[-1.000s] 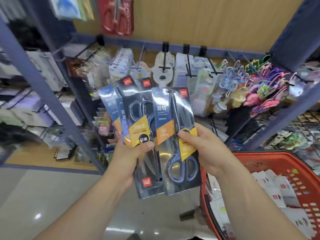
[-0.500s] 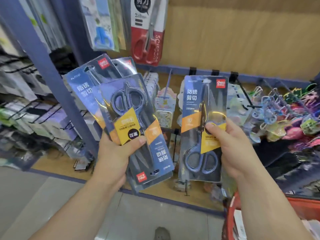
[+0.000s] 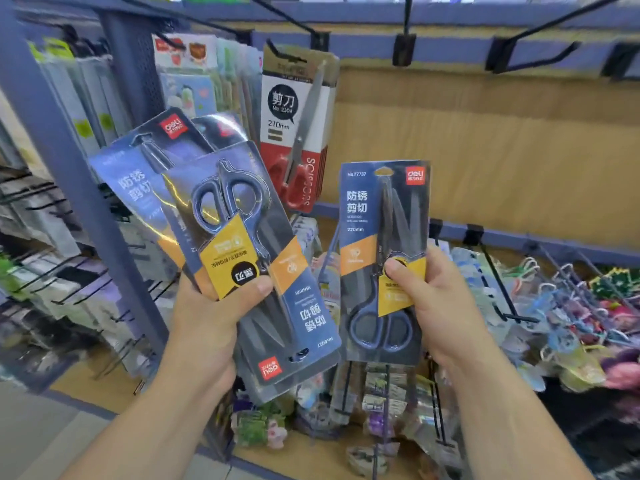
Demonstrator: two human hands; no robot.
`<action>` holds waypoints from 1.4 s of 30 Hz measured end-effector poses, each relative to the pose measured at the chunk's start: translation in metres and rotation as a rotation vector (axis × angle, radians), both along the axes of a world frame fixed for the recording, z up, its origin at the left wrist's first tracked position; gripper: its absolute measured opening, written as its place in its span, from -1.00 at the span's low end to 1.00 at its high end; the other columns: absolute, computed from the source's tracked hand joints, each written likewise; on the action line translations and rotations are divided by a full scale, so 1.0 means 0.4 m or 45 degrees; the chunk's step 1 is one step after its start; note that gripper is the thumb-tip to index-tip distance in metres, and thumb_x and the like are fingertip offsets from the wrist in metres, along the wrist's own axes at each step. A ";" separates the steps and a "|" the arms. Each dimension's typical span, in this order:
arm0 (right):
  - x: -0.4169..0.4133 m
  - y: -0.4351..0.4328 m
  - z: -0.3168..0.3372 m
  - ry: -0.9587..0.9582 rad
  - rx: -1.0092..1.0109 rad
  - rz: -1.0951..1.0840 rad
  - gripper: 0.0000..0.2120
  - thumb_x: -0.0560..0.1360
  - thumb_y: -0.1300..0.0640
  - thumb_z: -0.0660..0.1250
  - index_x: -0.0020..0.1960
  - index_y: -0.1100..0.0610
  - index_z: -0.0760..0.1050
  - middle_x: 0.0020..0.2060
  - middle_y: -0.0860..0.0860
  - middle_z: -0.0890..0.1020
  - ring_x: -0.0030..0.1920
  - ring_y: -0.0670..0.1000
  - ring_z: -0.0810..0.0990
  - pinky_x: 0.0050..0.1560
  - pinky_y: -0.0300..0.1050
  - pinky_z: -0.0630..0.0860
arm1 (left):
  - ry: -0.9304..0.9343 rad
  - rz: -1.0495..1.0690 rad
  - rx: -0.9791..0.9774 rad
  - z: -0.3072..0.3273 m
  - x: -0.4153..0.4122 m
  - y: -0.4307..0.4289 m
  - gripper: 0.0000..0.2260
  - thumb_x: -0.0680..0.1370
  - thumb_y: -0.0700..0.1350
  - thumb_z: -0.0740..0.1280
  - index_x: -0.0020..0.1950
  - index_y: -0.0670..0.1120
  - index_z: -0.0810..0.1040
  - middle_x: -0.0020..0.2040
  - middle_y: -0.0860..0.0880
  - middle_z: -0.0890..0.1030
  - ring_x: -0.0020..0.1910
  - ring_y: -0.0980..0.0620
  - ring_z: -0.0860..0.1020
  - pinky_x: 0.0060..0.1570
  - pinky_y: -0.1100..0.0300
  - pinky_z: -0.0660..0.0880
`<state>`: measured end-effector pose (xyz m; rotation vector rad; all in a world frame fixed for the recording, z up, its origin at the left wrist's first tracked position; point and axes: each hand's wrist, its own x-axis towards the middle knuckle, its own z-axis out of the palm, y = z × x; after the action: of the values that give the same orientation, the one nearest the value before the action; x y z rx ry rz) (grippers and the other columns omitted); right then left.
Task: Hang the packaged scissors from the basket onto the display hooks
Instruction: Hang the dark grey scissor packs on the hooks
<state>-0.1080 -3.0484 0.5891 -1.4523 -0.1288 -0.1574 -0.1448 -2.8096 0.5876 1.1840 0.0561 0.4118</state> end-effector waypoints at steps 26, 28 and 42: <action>0.126 0.018 0.184 -0.437 -0.105 -0.102 -0.91 0.60 0.08 0.43 0.09 -0.05 0.59 -0.02 0.14 0.71 0.04 0.21 0.71 0.08 0.28 0.66 | -0.057 -0.053 0.060 0.036 0.159 -0.004 -0.09 -0.07 0.19 0.76 0.20 -0.04 0.56 -0.03 -0.02 0.75 -0.09 -0.05 0.74 -0.17 0.07 0.70; 0.123 0.017 0.186 -0.428 -0.069 -0.091 -0.91 0.61 0.14 0.40 0.09 -0.01 0.57 -0.09 0.05 0.70 -0.02 0.12 0.72 0.01 0.14 0.67 | -0.051 -0.053 0.042 0.036 0.160 -0.002 -0.02 -0.13 0.26 0.75 0.20 -0.03 0.56 -0.03 -0.02 0.76 -0.08 -0.05 0.75 -0.20 0.12 0.68; 0.131 0.023 0.197 -0.414 -0.082 -0.102 -0.91 0.63 0.16 0.40 0.09 0.00 0.58 -0.04 0.17 0.71 0.02 0.23 0.72 0.09 0.25 0.67 | -0.076 -0.109 0.093 0.043 0.161 -0.005 -0.41 0.25 -0.22 0.53 0.27 -0.19 0.52 -0.11 0.00 0.76 -0.15 -0.01 0.74 -0.24 0.18 0.65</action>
<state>-0.0557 -3.0392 0.6679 -1.4884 -0.3431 -0.4589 -0.0806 -2.8114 0.6046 1.2409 -0.0613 0.3762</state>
